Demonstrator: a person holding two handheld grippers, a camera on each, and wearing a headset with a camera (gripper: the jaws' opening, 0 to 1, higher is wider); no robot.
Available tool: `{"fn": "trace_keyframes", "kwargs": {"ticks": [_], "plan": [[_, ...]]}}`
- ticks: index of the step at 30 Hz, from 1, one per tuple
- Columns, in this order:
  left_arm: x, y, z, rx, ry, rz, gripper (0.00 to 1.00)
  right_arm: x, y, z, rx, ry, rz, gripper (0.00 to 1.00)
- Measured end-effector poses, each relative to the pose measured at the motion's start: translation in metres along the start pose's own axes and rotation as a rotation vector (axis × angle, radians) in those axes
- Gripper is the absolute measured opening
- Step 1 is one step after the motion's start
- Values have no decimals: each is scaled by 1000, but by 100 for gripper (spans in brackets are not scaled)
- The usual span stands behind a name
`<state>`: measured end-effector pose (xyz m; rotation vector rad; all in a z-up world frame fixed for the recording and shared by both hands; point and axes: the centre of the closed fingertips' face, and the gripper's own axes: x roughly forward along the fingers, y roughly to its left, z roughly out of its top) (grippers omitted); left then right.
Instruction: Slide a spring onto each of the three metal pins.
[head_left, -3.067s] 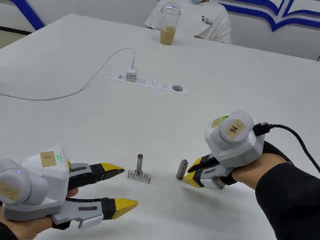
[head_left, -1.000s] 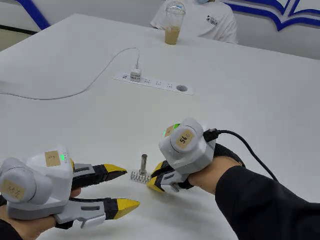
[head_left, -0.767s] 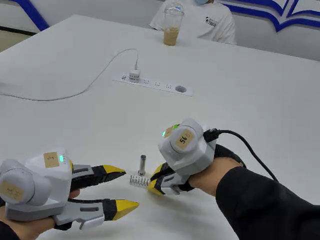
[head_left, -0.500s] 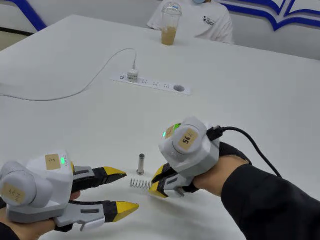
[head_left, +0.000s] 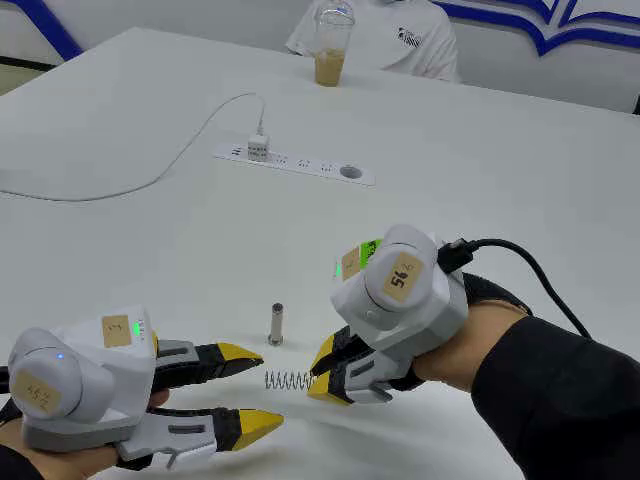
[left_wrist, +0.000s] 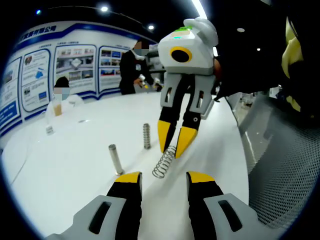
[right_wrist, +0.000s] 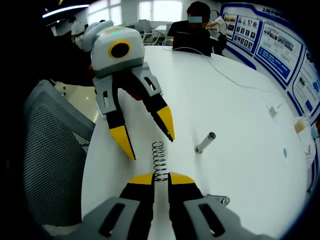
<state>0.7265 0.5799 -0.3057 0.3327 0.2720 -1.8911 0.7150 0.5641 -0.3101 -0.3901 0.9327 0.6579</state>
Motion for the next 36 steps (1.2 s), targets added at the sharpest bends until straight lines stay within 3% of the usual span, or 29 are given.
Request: {"fn": "trace_keyframes", "kwargs": {"ticks": [17,24,36], "plan": [[4,-15,0,28,-1,-65,13,-5,17,-2,-59,20,55,11],[5,-16,0,34,-1,-70,12,-11,18,4,-66,16,59,11],[5,-17,1,43,-1,-74,11,-23,21,28,-95,-30,45,11]]}}
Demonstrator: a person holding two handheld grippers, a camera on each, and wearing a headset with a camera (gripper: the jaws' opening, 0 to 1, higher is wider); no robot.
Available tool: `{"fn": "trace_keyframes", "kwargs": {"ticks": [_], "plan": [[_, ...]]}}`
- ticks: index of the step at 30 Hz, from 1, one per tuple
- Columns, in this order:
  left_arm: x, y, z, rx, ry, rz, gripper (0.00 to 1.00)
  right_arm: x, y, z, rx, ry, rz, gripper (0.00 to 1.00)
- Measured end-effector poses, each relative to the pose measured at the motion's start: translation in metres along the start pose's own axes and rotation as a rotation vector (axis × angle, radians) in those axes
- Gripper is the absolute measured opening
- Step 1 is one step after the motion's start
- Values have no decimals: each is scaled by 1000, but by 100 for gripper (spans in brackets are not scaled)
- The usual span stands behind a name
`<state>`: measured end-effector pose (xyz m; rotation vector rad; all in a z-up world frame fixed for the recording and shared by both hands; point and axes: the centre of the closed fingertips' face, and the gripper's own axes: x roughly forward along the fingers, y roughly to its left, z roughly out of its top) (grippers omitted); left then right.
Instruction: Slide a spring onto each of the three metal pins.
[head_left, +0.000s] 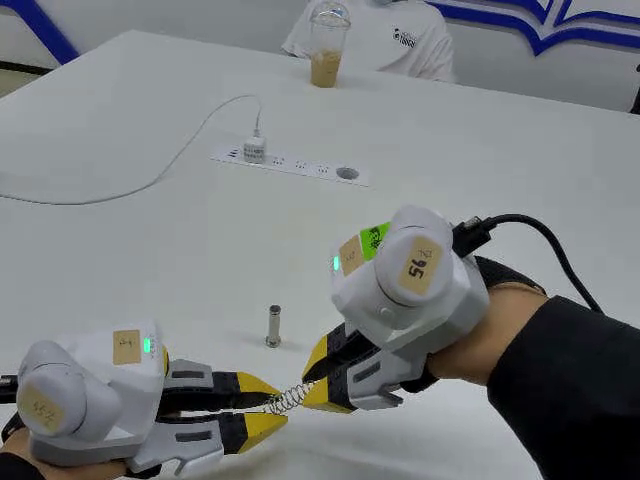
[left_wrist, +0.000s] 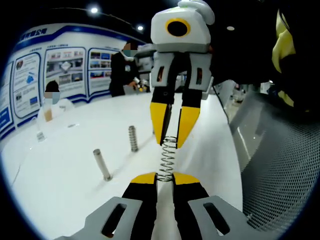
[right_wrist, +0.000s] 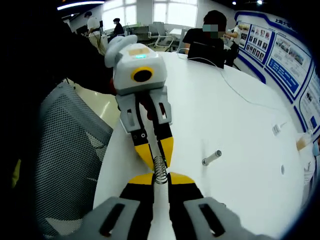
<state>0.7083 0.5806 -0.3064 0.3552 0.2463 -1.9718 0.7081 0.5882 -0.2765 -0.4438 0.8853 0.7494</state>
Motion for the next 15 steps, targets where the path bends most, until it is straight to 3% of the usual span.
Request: {"fn": "trace_keyframes", "kwargs": {"ticks": [15], "plan": [[1,-1,5,5,-13,0,11,1,-1,28,-38,-45,-20,12]]}}
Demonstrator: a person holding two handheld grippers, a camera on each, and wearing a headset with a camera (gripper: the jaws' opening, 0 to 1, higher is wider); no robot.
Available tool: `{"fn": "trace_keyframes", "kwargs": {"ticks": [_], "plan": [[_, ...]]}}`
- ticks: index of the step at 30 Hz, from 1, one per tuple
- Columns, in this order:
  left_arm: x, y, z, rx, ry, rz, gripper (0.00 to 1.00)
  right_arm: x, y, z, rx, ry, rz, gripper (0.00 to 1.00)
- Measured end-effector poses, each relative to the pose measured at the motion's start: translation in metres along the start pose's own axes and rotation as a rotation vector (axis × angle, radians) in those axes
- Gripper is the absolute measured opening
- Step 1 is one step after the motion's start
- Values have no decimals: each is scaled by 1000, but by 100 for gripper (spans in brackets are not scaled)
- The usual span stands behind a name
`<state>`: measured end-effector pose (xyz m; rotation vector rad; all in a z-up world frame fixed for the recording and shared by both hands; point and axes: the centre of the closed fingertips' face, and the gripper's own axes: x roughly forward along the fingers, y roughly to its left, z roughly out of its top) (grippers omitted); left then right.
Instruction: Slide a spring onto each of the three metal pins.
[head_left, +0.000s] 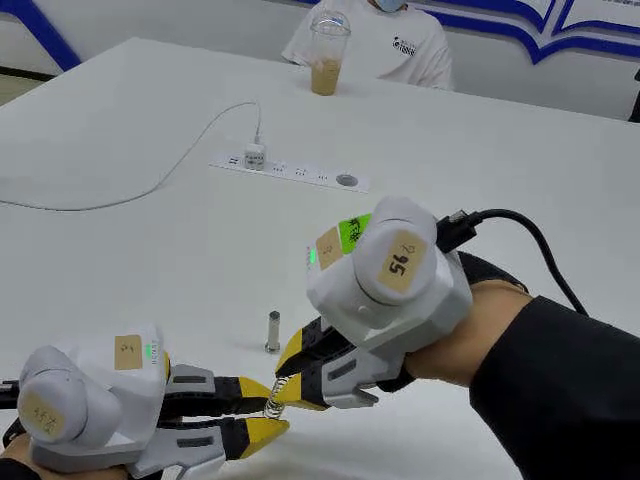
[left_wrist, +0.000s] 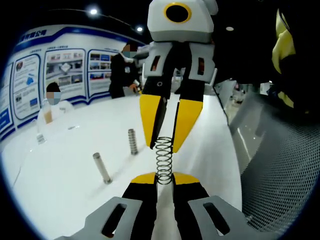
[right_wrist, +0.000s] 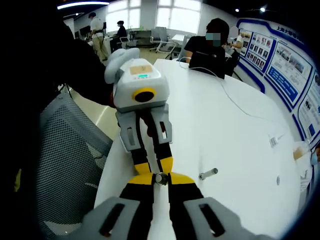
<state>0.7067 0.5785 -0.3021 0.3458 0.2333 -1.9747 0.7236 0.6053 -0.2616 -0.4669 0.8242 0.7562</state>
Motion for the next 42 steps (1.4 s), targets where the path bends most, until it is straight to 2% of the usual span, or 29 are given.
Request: {"fn": "trace_keyframes", "kwargs": {"ticks": [8,14,30,42], "plan": [[2,-2,3,2,-6,-6,11,2,3,4,-9,-3,5,12],[2,-1,5,1,-14,-2,11,4,3,-2,5,17,8,14],[2,2,6,-2,-18,6,12,9,0,-5,28,5,8,12],[-7,15,-1,-35,-8,60,23,-1,-14,-2,51,-18,-31,12]]}}
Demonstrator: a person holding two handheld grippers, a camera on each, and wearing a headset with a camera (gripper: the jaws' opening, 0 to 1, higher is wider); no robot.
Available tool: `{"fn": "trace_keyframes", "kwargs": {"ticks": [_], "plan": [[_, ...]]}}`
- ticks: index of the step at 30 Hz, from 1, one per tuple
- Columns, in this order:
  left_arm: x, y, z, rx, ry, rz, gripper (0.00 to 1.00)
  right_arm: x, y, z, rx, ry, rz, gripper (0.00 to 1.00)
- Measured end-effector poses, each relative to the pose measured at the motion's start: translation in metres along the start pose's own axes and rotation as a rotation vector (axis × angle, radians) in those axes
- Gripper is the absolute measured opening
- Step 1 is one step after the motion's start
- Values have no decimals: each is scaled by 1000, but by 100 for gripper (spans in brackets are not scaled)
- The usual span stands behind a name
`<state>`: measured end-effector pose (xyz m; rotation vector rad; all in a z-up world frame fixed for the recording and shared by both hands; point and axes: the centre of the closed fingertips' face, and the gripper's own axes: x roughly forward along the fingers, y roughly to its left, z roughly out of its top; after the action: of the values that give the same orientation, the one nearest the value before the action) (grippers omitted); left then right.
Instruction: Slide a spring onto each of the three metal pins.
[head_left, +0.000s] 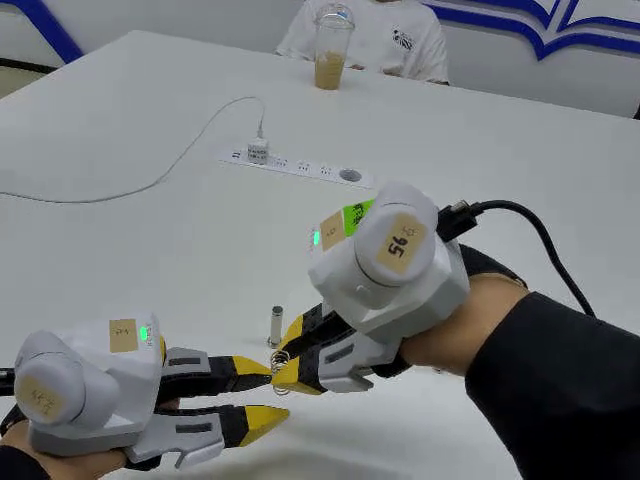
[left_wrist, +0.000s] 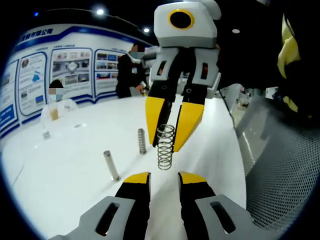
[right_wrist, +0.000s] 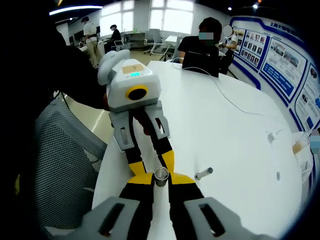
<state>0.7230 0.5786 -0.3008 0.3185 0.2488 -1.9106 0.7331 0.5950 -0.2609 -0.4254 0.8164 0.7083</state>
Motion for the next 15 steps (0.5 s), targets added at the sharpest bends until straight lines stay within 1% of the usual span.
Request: {"fn": "trace_keyframes", "kwargs": {"ticks": [8,15], "plan": [[-7,10,-3,-14,2,39,29,-7,-17,6,15,-26,-47,12],[-11,17,-4,-25,-1,68,34,-12,-39,10,36,-52,-115,12]]}}
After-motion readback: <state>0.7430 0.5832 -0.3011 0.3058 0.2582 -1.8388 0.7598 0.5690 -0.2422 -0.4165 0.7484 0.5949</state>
